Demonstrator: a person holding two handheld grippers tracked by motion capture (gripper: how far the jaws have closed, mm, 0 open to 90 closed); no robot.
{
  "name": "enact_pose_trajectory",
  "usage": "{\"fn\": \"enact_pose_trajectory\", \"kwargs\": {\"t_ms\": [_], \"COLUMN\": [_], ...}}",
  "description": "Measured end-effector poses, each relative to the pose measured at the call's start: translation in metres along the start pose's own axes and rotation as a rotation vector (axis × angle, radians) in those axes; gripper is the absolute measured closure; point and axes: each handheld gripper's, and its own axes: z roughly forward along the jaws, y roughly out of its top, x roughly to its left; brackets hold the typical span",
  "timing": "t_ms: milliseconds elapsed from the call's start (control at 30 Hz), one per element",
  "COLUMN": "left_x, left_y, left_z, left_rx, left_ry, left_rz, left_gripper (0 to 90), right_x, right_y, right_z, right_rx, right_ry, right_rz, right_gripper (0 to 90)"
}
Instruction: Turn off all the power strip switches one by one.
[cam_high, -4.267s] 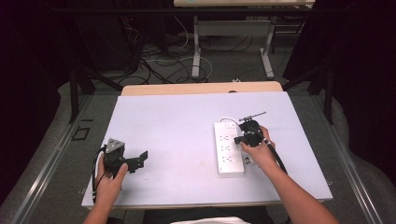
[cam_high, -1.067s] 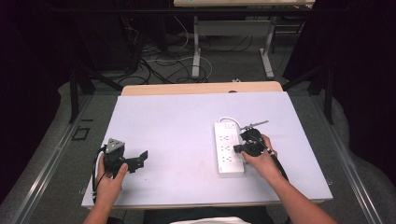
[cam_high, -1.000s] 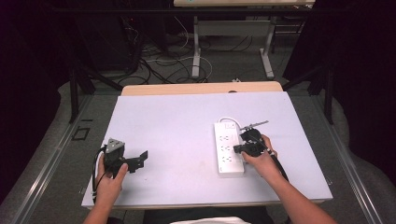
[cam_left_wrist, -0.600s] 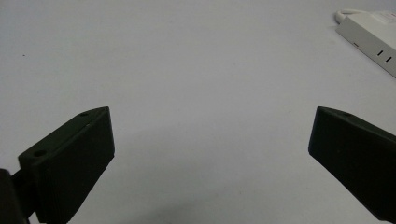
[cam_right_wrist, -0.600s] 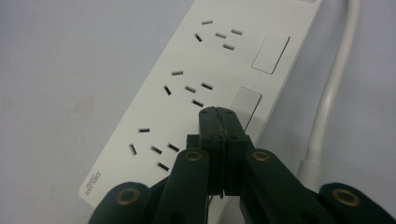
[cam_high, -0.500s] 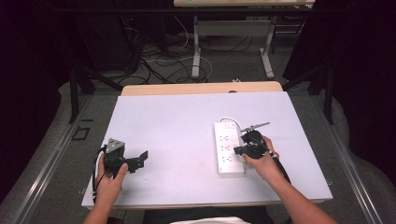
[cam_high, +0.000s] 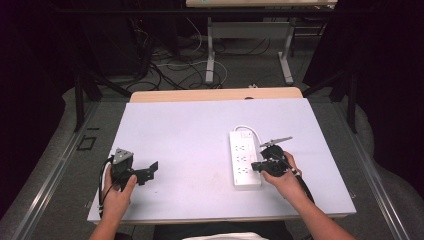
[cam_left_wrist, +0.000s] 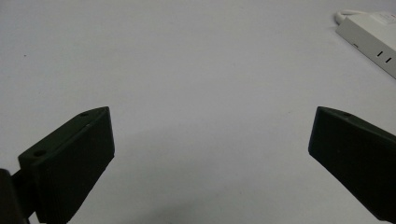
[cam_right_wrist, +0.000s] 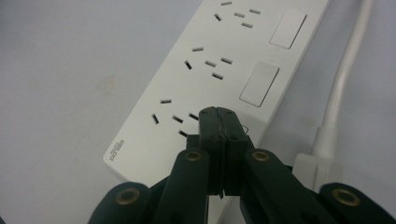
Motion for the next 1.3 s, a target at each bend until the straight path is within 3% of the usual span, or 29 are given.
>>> {"fn": "enact_pose_trajectory", "kwargs": {"t_ms": [400, 1300], "left_x": [0.0, 0.0], "left_y": [0.0, 0.0], "left_z": [0.0, 0.0], "left_rx": [-0.003, -0.003], "left_ry": [0.0, 0.002], "left_rz": [0.004, 0.005], "left_gripper": [0.4, 0.4], "right_x": [0.0, -0.002], "right_y": [-0.008, -0.012], "right_z": [-0.006, -0.001], "right_rx": [-0.01, -0.01], "right_ry": [-0.002, -0.01], "right_rz": [0.002, -0.009], "right_gripper": [90.0, 90.0]}}
